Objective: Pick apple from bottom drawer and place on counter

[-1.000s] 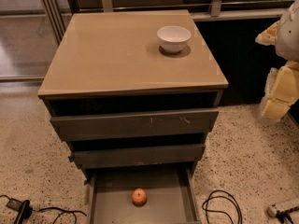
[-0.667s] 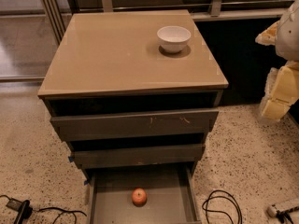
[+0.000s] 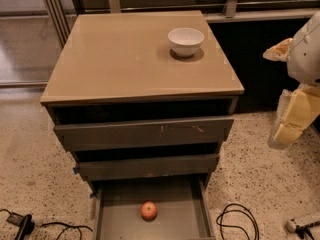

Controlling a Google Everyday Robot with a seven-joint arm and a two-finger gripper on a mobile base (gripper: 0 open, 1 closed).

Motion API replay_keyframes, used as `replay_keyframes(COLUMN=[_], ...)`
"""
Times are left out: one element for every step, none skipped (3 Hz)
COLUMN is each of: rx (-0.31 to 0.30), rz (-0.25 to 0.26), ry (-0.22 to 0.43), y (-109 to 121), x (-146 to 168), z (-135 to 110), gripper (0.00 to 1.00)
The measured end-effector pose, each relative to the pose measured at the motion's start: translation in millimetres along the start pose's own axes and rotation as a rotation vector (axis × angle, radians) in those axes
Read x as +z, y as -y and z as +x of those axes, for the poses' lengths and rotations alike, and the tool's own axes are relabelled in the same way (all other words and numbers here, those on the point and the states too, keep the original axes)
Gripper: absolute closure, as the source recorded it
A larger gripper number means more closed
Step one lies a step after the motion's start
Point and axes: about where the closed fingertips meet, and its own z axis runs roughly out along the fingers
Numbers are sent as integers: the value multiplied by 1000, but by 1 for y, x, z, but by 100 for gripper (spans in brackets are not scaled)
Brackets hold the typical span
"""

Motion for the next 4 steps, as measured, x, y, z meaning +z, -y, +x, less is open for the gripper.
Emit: replay_keyframes(rx=[-8,-1,-3,-3], rz=[-37,-48,-9,-10], ry=[63,119,159,159], y=[-12,-24,-29,-29], x=[29,65,107,107], z=[-3,-4,-11,-11], gripper=[0,0,0,0])
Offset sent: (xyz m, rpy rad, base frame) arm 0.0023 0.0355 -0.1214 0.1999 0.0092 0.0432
